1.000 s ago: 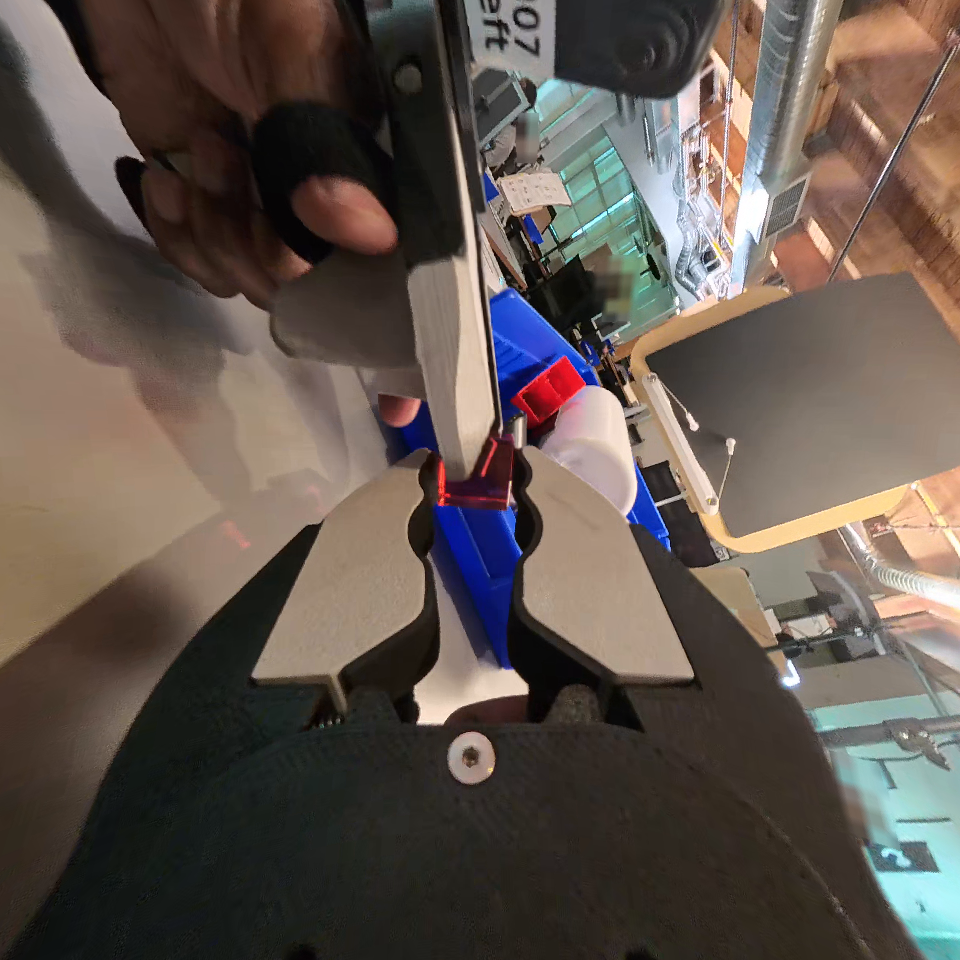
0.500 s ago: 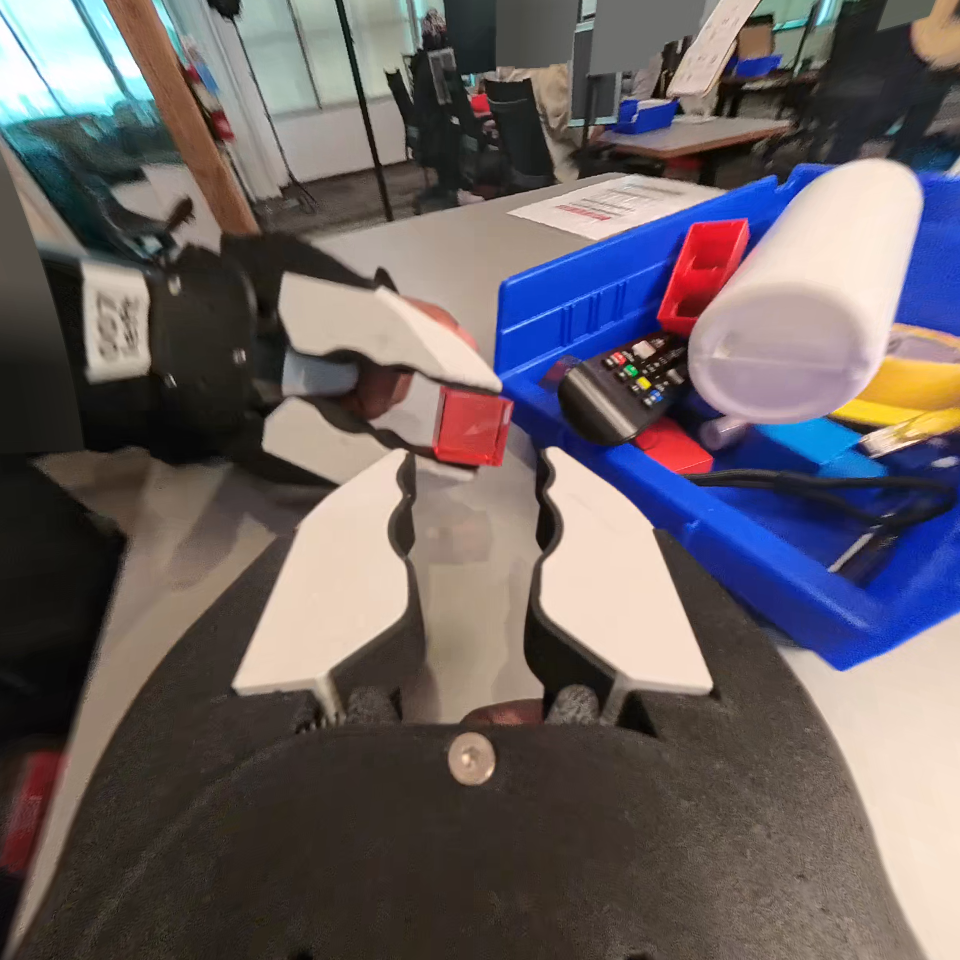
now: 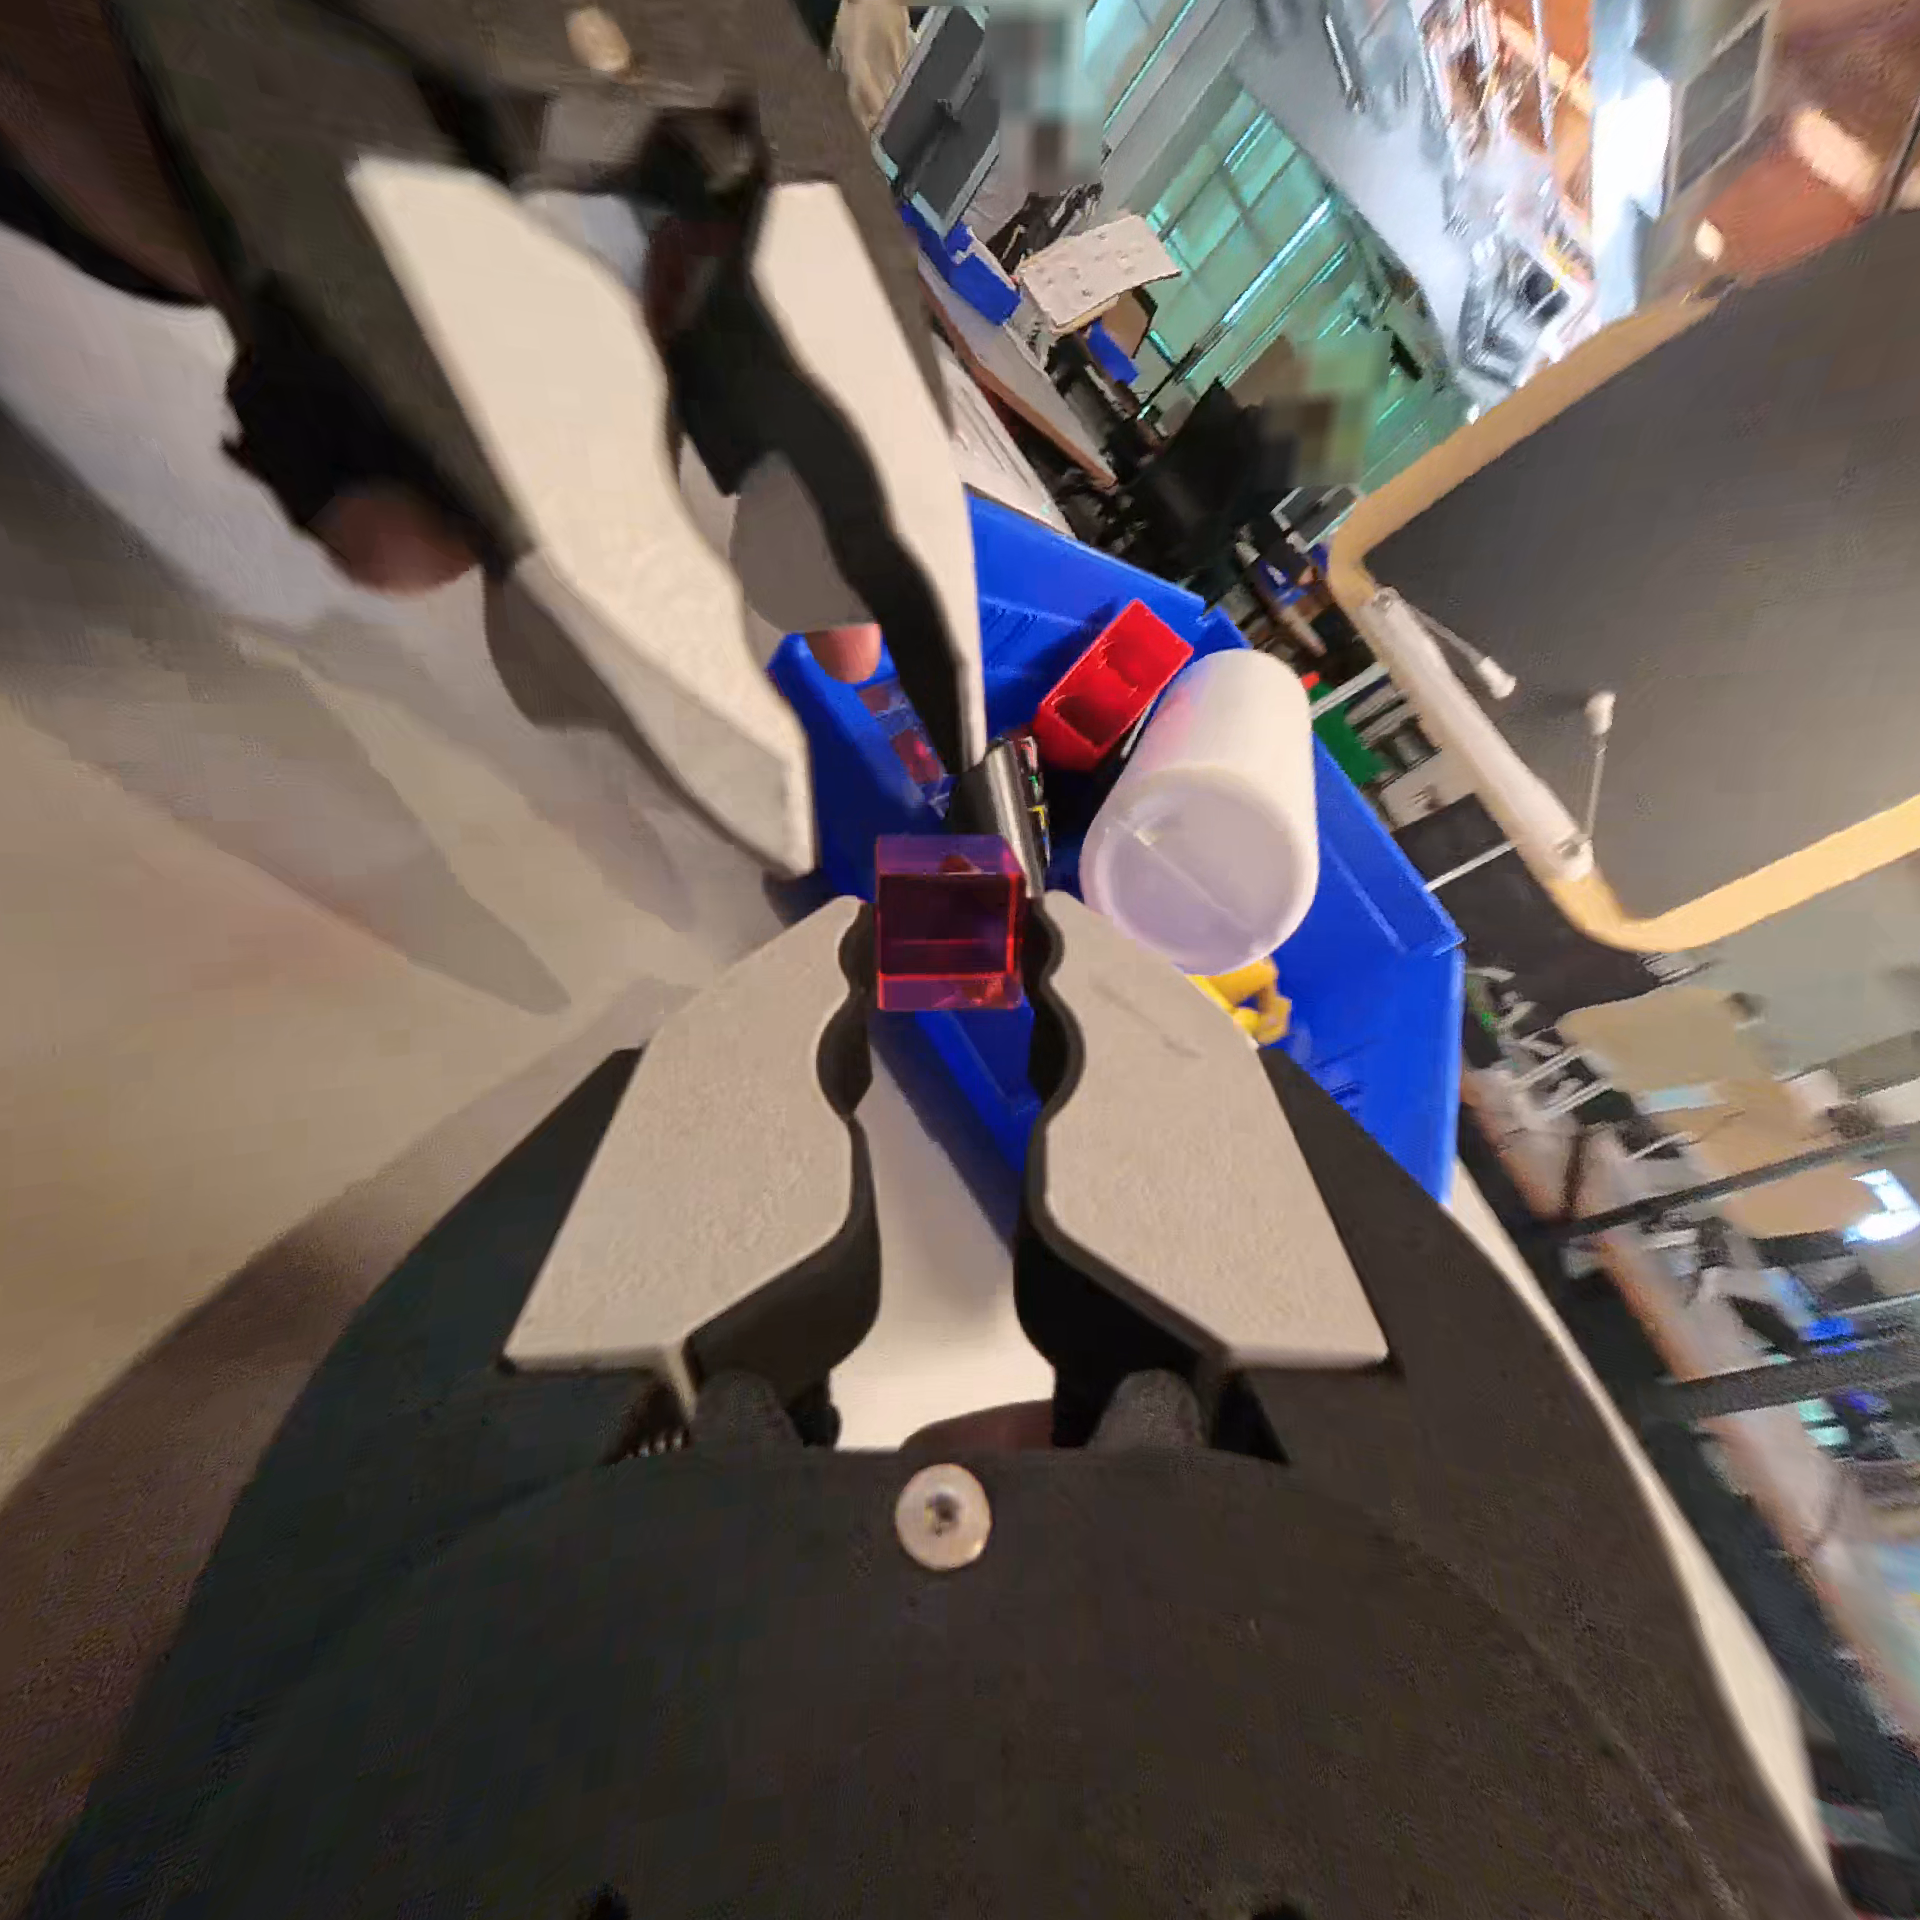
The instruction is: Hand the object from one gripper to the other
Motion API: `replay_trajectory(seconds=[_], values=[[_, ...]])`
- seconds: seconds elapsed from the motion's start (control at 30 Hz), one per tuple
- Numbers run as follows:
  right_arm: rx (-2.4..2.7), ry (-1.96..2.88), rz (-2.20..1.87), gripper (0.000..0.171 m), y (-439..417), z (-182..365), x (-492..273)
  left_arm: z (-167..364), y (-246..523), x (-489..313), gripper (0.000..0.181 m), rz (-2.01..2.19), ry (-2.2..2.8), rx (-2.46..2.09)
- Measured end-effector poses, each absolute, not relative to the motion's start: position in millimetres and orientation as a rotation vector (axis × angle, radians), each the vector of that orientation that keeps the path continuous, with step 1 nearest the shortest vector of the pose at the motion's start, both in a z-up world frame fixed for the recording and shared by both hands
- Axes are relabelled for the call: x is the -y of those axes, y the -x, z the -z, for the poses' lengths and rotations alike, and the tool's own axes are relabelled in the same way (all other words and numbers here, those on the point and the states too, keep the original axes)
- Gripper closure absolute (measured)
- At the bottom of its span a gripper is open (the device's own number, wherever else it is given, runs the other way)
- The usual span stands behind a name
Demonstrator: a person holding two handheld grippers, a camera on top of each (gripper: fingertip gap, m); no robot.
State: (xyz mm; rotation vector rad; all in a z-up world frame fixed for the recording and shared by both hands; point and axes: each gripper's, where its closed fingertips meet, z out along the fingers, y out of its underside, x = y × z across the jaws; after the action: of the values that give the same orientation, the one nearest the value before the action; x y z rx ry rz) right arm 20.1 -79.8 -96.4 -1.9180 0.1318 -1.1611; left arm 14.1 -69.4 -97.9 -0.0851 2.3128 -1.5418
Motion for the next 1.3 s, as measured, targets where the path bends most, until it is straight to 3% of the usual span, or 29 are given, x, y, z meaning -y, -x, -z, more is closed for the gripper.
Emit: replay_trajectory(seconds=[0.2, 0.4, 0.63, 0.8, 0.93, 1.0, 1.3], values=[[0.015, 1.894, 1.253, 0.145, -9, 97, 67, 100, -2, 77, 0.132, 1.863, 0.409, -2.54], [0.062, 1.907, 1.28, 0.145, -6, 103, 63, 112, -3, 79, 0.15, 1.763, 0.387, -2.515], [-0.311, 1.874, 0.729, 0.143, -14, 104, 72, 101, -26, 67, 0.152, 1.295, -0.032, -2.083], [-0.523, 1.724, 0.265, 0.127, -11, 93, 72, 99, -15, 74, 0.153, 1.117, -0.278, -1.897], [-0.537, 1.742, 0.141, 0.129, -4, 100, 65, 102, -2, 81, 0.152, 1.079, -0.416, -1.835], [-0.502, 1.758, 0.215, 0.144, -4, 99, 64, 102, -4, 81, 0.152, 1.067, -0.403, -1.821], [-0.179, 1.876, 0.982, 0.144, -16, 93, 77, 107, -16, 68, 0.136, 1.593, 0.203, -2.412]])
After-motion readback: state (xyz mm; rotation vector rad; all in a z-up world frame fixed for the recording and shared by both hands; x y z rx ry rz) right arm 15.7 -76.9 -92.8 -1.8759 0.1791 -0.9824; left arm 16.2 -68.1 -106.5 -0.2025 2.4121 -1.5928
